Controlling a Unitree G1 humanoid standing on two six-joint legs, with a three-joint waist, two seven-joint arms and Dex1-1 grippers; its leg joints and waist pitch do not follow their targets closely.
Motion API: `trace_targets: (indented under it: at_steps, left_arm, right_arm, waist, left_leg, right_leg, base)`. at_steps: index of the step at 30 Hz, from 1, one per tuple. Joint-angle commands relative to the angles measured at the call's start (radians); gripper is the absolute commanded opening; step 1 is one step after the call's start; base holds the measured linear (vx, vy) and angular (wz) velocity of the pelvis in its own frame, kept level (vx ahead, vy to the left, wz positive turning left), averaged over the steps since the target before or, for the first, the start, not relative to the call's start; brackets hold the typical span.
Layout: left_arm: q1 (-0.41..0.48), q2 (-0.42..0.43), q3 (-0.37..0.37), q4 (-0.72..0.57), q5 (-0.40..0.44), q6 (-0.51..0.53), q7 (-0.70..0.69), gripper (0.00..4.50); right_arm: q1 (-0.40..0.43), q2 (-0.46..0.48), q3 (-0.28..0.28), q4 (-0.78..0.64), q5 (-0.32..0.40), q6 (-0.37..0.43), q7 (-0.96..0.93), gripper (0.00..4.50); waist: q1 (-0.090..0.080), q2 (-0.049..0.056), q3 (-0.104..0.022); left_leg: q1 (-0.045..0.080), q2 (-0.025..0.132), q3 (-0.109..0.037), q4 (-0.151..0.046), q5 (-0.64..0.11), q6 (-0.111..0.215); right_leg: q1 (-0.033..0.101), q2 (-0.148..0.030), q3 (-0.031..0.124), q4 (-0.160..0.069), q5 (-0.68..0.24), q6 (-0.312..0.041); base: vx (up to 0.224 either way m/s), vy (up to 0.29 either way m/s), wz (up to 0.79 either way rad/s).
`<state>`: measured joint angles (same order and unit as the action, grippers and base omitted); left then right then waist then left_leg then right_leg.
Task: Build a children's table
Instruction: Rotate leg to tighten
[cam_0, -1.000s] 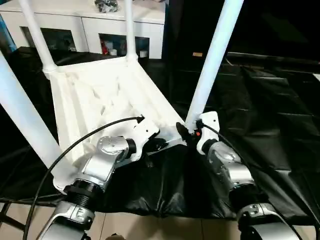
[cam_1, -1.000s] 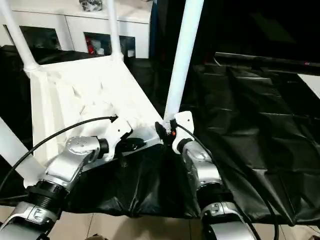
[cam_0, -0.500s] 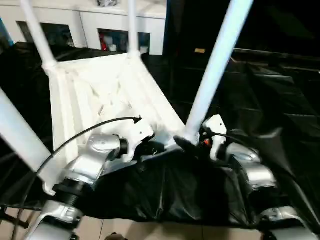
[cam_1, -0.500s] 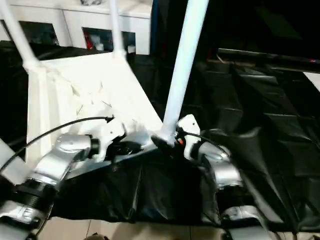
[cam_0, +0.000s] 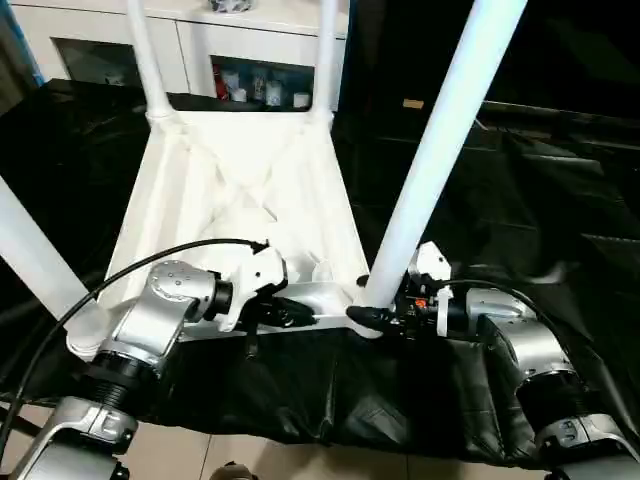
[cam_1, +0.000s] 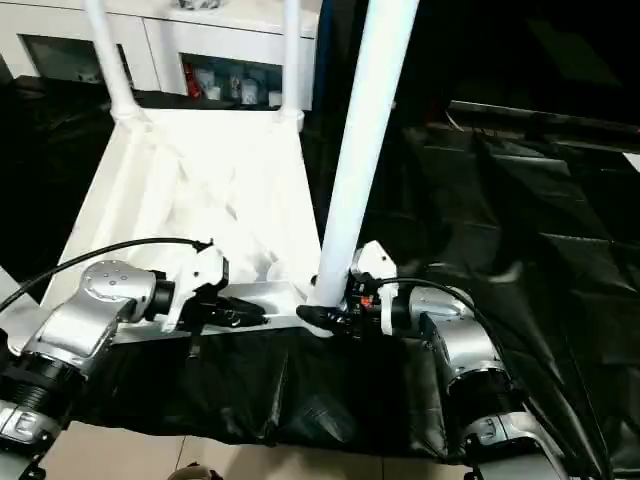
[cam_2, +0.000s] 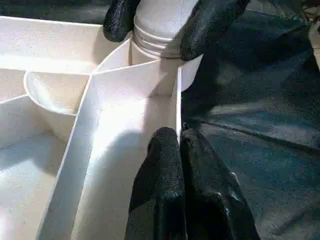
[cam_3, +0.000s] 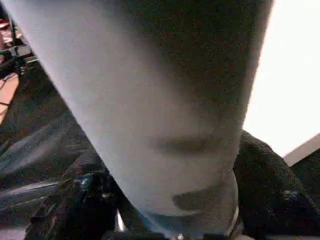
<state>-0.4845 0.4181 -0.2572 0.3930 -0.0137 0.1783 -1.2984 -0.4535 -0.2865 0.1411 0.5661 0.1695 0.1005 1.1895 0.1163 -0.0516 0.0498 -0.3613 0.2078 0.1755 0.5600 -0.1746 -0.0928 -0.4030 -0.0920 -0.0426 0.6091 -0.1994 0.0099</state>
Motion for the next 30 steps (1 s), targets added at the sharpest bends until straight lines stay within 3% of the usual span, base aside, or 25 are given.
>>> trace_targets:
  at_steps: [1, 4, 13, 15, 19, 22, 26, 30]
  left_arm:
    - [-0.013, -0.024, -0.048, 0.017, 0.015, 0.006, 0.014, 0.00]
    - [-0.011, -0.020, -0.046, 0.019, 0.014, 0.005, 0.011, 0.00]
    - [0.005, -0.038, -0.027, 0.006, 0.021, 0.043, 0.090, 0.00]
    - [0.009, -0.049, -0.020, 0.001, 0.026, 0.056, 0.125, 0.00]
    - [0.024, -0.133, -0.016, -0.017, 0.052, 0.108, 0.270, 0.00]
    - [0.025, -0.183, -0.015, -0.017, 0.058, 0.128, 0.334, 0.00]
    - [0.022, -0.255, -0.024, -0.019, 0.066, 0.149, 0.408, 0.00]
    - [0.032, -0.299, -0.058, -0.036, 0.085, 0.165, 0.446, 0.00]
  right_arm:
    - [0.014, 0.030, 0.096, -0.049, 0.016, 0.018, 0.093, 2.72]
    - [0.018, 0.031, 0.095, -0.052, 0.015, 0.022, 0.100, 2.67]
    - [0.048, 0.063, 0.062, -0.054, -0.003, 0.025, -0.013, 2.66]
    - [0.047, 0.078, 0.048, -0.034, -0.022, 0.003, -0.074, 2.66]
    - [0.015, 0.160, -0.023, 0.088, -0.088, -0.025, -0.403, 2.66]
    - [0.006, 0.204, -0.048, 0.118, -0.097, -0.020, -0.525, 2.65]
    - [-0.005, 0.274, -0.078, 0.138, -0.100, -0.017, -0.674, 2.65]
    - [-0.005, 0.319, -0.044, 0.135, -0.139, -0.056, -0.727, 2.65]
  waist:
    - [-0.001, 0.000, -0.045]
    - [-0.001, -0.001, -0.047]
    - [0.000, 0.003, -0.045]
    - [-0.003, 0.003, -0.039]
    - [-0.012, 0.000, -0.031]
    - [-0.023, 0.000, -0.029]
    - [-0.032, 0.001, -0.032]
    - [-0.032, 0.001, -0.034]
  left_leg:
    - [0.006, 0.021, 0.006, -0.065, -0.194, 0.050]
    - [0.005, 0.020, 0.007, -0.061, -0.172, 0.058]
    - [0.007, 0.021, 0.006, -0.065, -0.198, 0.047]
    - [0.007, 0.021, 0.004, -0.071, -0.239, 0.032]
    - [0.017, 0.019, -0.007, -0.083, -0.365, -0.020]
    - [0.018, 0.018, -0.014, -0.085, -0.407, -0.027]
    - [0.015, 0.018, -0.015, -0.088, -0.408, -0.026]
    - [0.010, 0.017, -0.012, -0.089, -0.386, -0.016]
  right_leg:
    - [0.043, -0.040, 0.031, -0.064, -0.127, -0.224]
    - [0.045, -0.039, 0.030, -0.060, -0.088, -0.236]
    - [0.044, -0.040, 0.031, -0.063, -0.116, -0.233]
    - [0.042, -0.042, 0.032, -0.071, -0.184, -0.219]
    - [0.030, -0.051, 0.033, -0.100, -0.470, -0.142]
    - [0.023, -0.052, 0.031, -0.113, -0.568, -0.095]
    - [0.021, -0.048, 0.030, -0.114, -0.530, -0.090]
    - [0.023, -0.042, 0.031, -0.108, -0.436, -0.101]
  base:
    - [0.000, 0.000, 0.00]
    - [0.000, 0.000, 0.00]
    - [0.000, 0.000, 0.00]
    - [0.000, 0.000, 0.00]
    - [-0.014, -0.002, -0.01]
    - [-0.035, -0.001, -0.02]
    - [0.000, 0.000, 0.00]
    - [0.000, 0.000, 0.00]
